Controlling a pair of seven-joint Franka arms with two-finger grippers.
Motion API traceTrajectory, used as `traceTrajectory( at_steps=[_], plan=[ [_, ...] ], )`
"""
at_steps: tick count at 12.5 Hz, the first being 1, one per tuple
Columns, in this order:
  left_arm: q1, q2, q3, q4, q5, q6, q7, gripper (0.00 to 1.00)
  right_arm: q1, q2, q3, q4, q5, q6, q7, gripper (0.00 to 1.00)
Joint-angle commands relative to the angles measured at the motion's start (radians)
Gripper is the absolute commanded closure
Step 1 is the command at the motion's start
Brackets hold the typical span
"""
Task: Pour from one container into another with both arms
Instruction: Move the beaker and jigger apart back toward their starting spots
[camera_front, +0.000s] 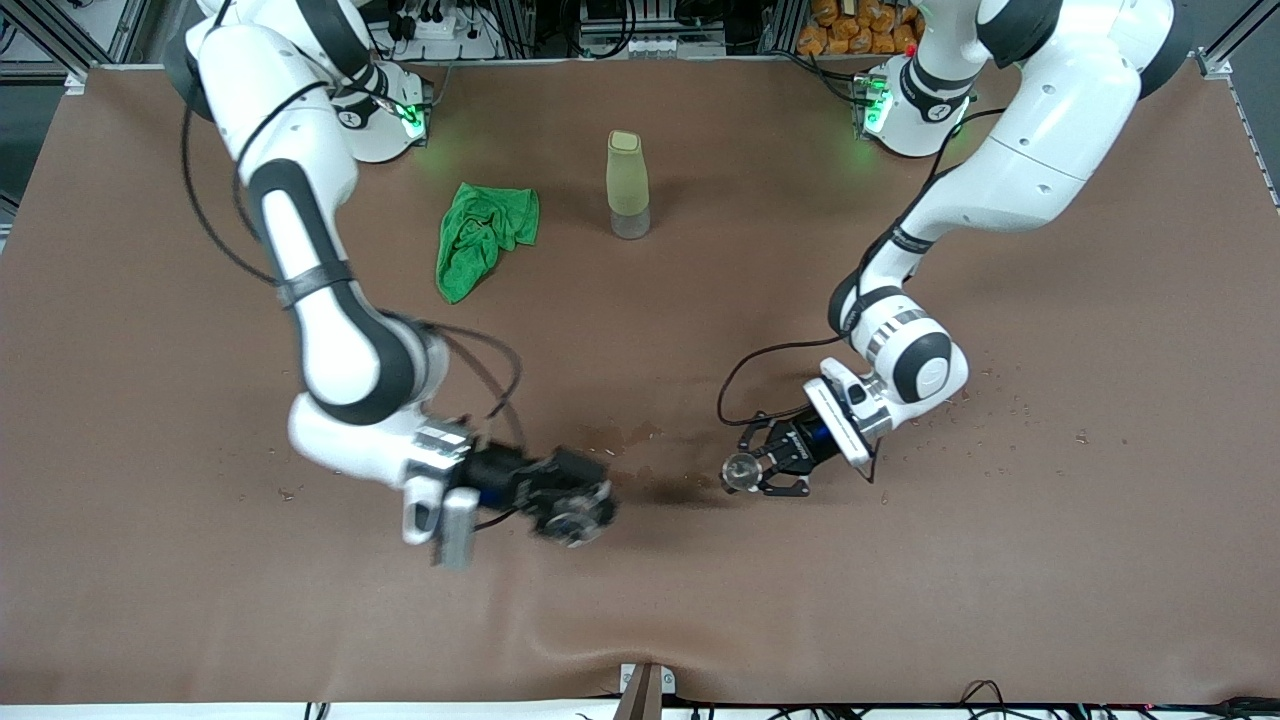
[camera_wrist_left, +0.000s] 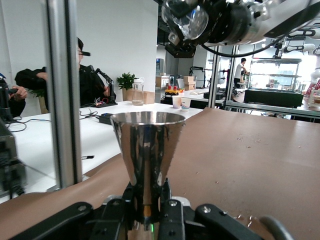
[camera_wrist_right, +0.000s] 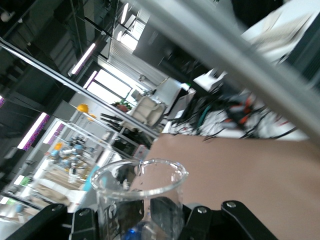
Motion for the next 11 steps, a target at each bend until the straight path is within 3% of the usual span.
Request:
traceTrajectory(
  at_steps=[1,6,8,11],
  plan=[
    [0.084,-0.003,-0.01,-0.048,0.086,-0.086,0.024,1.0,-0.117,0.007,-0.05,0.005,-0.023,-0.121,-0.153,1.0],
    [0.284,-0.003,-0.01,-0.123,0.344,-0.267,0.013,1.0,-0.431,0.008,-0.052,-0.101,-0.182,-0.288,-0.534,1.0],
    [0.357,-0.001,-0.01,-0.142,0.454,-0.322,0.004,1.0,-0.551,0.016,-0.052,-0.174,-0.214,-0.386,-0.696,1.0],
    [0.46,0.0,-0.01,-0.159,0.603,-0.372,-0.005,1.0,-0.674,0.027,-0.052,-0.311,-0.27,-0.413,-1.015,1.0]
  ],
)
